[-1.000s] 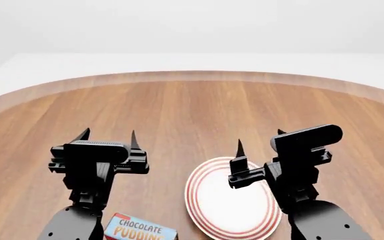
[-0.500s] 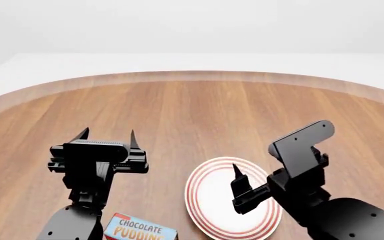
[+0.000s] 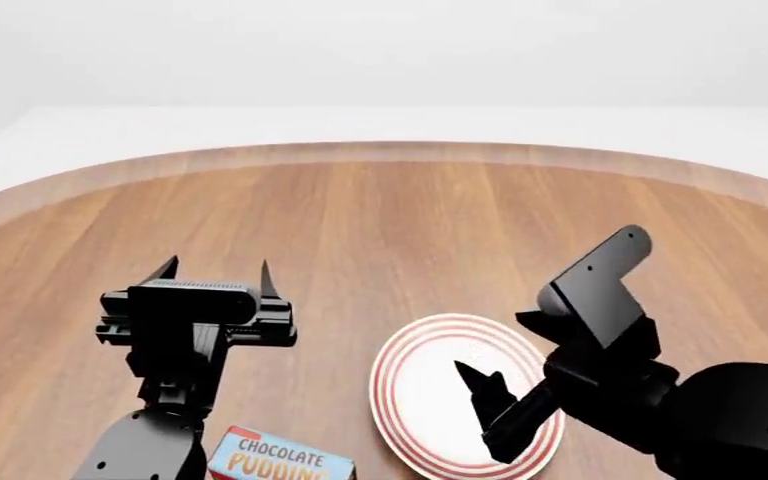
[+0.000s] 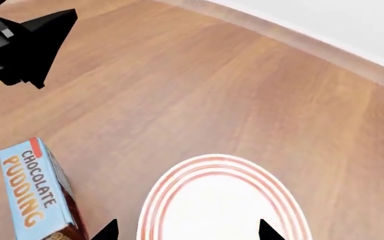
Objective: Put the chocolate pudding to the right of the plate.
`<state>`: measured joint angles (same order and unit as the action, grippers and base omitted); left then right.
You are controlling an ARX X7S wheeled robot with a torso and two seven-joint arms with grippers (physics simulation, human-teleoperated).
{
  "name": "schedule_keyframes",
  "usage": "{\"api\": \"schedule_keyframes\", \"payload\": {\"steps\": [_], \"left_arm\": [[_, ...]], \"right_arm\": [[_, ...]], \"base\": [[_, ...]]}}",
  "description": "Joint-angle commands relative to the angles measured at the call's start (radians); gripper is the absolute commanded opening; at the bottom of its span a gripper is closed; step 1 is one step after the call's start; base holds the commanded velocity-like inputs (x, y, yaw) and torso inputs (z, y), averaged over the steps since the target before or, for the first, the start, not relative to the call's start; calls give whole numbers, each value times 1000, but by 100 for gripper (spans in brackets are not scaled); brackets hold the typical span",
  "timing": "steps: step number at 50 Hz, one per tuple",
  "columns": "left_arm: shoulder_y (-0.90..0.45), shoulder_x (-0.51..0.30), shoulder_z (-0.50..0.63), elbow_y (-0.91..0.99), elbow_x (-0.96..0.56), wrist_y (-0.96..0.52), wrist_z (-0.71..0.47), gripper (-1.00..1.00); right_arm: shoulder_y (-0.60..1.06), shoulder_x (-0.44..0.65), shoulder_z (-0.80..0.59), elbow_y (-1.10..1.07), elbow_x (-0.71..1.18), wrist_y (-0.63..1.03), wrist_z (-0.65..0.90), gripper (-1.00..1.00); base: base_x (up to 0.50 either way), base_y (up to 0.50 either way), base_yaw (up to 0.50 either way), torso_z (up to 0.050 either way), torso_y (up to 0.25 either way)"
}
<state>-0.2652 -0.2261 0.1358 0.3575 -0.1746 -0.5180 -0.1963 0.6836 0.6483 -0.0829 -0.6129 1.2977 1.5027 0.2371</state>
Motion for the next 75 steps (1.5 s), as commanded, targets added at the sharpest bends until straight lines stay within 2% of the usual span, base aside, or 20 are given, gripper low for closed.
{"api": "schedule_keyframes", "payload": {"steps": [1,26,75], "left_arm": [[0,-3,4,-5,-4,4,-4,100],[-5,-10,14,-9,-12,5,-16,100],[-13,-22,39,-13,-23,5,-35,100]], "right_arm": [[40,40,-59,10,34,-37,-53,100],[90,-17,-255,76,-64,-95,-167,100],[208,-156,-467,103,-21,-91,-183,100]], "base": [[0,0,0,0,0],[0,0,0,0,0],[0,0,0,0,0]]}}
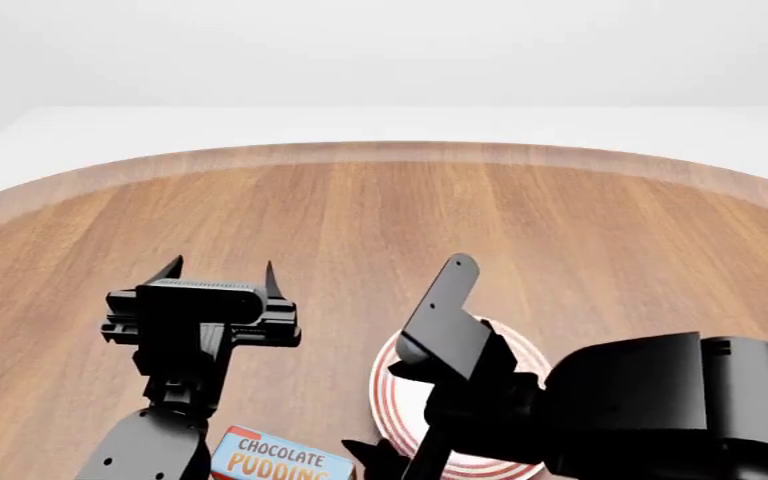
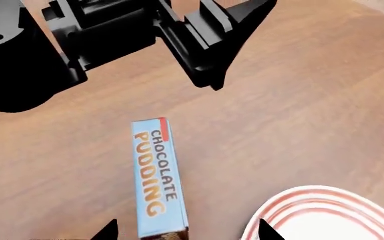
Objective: Put the chocolate pudding to the right of the plate.
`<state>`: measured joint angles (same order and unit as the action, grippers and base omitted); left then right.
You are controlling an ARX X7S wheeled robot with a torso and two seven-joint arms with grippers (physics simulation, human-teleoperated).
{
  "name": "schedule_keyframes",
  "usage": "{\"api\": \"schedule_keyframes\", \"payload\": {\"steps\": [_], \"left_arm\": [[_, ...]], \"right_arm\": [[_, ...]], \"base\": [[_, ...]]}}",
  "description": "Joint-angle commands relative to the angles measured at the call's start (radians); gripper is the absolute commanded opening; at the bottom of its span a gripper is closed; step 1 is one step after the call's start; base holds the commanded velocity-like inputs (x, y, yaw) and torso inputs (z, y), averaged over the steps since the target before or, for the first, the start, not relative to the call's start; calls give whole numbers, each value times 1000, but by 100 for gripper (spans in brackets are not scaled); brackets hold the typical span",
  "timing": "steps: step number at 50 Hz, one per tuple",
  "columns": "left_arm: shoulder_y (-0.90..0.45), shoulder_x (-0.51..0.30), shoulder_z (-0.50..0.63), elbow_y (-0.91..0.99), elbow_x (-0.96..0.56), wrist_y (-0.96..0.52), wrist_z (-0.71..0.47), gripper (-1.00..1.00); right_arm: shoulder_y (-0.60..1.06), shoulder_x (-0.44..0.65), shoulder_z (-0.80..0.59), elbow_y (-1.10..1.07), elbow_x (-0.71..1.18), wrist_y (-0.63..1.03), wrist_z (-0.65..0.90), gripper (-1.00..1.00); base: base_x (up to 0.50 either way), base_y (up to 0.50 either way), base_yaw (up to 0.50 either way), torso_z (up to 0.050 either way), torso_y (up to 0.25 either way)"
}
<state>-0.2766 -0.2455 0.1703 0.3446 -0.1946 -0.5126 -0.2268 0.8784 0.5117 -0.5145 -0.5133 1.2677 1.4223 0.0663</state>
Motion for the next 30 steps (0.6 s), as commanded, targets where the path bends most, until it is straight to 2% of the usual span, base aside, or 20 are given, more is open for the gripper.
{"api": "schedule_keyframes", "payload": {"steps": [1,13,30], "left_arm": [[-2,-3,5,1,-3,-1,-5,100],[-2,-5,10,-2,-6,3,-8,100],[-3,-10,14,-4,-12,7,-13,100]], "right_arm": [[13,-20,-40,3,6,-14,-15,100],[12,-32,-105,36,-54,-57,-64,100],[1,-76,-279,183,-219,-160,-200,100]], "base": [[0,0,0,0,0],[0,0,0,0,0],[0,0,0,0,0]]}}
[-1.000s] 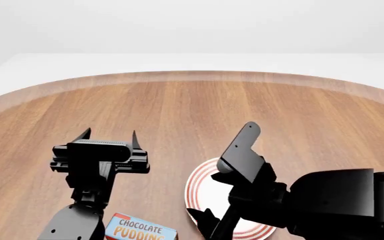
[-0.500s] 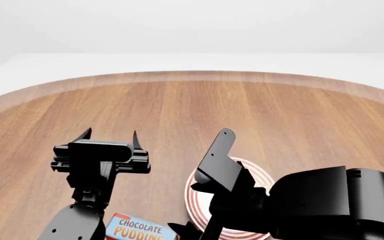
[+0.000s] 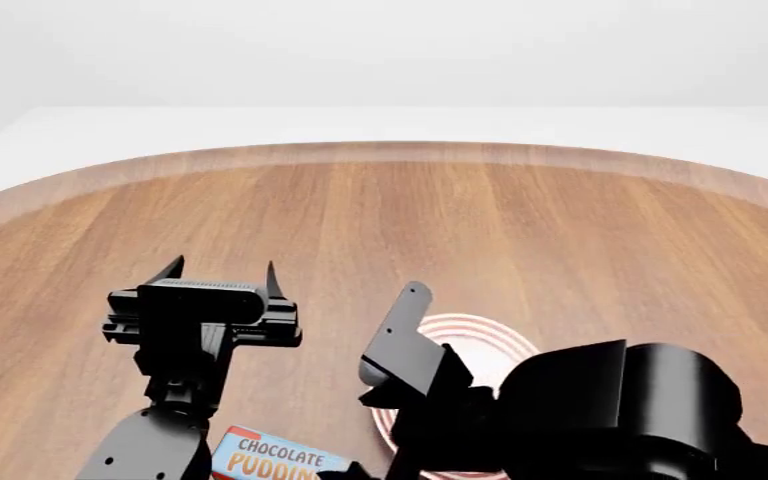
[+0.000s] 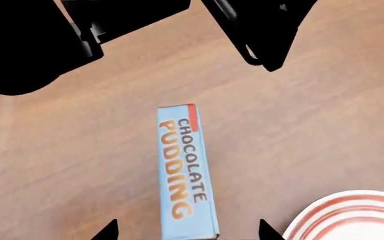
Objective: Put the chocolate pudding to the right of the plate.
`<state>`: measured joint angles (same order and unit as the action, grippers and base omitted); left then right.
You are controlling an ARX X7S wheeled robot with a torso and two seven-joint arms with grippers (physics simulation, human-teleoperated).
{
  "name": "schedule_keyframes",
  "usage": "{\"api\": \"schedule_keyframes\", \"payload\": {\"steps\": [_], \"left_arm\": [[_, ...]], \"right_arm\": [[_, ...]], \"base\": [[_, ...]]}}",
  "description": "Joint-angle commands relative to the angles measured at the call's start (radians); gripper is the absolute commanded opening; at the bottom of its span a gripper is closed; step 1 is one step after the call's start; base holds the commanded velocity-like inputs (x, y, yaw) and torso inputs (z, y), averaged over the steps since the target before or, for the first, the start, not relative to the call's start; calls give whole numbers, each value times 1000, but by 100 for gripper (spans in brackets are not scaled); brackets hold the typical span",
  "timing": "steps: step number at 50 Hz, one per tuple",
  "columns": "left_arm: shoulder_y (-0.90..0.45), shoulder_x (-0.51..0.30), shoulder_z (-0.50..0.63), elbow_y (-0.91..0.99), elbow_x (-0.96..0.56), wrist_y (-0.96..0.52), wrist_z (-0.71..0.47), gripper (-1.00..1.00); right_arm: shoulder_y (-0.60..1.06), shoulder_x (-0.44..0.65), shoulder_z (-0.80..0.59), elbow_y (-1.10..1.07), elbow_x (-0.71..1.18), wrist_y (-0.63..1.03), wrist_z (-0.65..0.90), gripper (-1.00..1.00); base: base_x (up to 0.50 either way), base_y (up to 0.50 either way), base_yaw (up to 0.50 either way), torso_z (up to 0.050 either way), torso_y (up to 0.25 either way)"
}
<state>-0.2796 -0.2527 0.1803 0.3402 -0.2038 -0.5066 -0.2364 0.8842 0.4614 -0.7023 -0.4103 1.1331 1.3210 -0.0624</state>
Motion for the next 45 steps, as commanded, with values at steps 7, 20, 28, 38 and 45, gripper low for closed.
{"api": "schedule_keyframes", "payload": {"steps": [7,20,28,38,45], "left_arm": [[0,-5,4,-5,-7,6,-4,100],[2,-8,9,-3,-10,7,-10,100],[4,-11,8,-10,-14,16,-11,100],[5,-13,12,-9,-18,17,-14,100],[6,-15,14,-2,-21,13,-19,100]], "right_arm": [[-10,-36,-132,124,-121,-83,-97,100],[-7,-46,-166,175,-149,-108,-124,100],[-9,-59,-199,219,-174,-125,-146,100],[-8,-72,-230,275,-202,-154,-175,100],[-10,-79,-239,296,-209,-166,-186,100]], "base": [[0,0,0,0,0],[0,0,0,0,0],[0,0,0,0,0],[0,0,0,0,0],[0,0,0,0,0]]}}
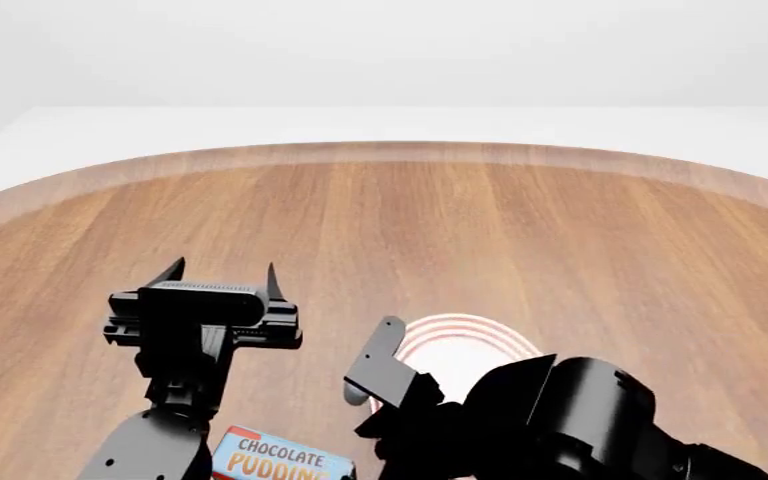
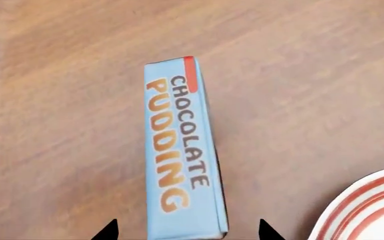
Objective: Put the chocolate pudding to the right of the plate.
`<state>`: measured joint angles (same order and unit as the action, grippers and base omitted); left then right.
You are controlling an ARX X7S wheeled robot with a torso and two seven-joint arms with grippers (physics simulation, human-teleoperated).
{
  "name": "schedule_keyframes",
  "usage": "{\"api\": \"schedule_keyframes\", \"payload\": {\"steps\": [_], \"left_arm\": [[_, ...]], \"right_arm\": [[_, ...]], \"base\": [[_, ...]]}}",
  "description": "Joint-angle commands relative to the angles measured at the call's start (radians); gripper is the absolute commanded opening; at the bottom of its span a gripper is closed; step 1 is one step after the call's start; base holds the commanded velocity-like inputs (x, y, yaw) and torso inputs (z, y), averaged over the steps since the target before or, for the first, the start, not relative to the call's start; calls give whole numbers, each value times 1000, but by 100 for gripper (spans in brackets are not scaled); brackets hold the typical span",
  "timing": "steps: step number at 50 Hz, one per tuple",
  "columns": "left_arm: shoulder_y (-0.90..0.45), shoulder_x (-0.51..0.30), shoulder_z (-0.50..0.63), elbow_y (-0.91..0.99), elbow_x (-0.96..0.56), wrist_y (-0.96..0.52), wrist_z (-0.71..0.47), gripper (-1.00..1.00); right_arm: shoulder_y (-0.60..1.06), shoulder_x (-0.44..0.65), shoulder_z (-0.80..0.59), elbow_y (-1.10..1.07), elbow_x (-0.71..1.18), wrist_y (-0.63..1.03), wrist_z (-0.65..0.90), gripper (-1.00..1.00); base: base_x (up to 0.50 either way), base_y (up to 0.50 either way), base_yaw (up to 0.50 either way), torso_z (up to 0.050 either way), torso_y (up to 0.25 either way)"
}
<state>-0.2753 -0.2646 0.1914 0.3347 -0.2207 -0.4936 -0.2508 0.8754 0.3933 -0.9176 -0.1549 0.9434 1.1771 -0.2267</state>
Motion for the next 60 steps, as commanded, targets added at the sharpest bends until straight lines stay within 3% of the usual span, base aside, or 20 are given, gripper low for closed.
{"api": "schedule_keyframes", "payload": {"steps": [1,43,44,60], "left_arm": [[2,-3,3,3,-5,0,-5,100],[9,-14,15,3,-19,16,-18,100],[9,-14,15,4,-20,15,-18,100],[7,-19,20,0,-25,19,-23,100]], "right_arm": [[-1,-11,-24,41,-19,-22,-21,100],[-24,-95,-175,260,-121,-117,-138,100],[-25,-95,-173,257,-117,-114,-136,-100],[-25,-79,-175,211,-114,-117,-122,-100]], "base": [[0,0,0,0,0],[0,0,0,0,0],[0,0,0,0,0],[0,0,0,0,0]]}}
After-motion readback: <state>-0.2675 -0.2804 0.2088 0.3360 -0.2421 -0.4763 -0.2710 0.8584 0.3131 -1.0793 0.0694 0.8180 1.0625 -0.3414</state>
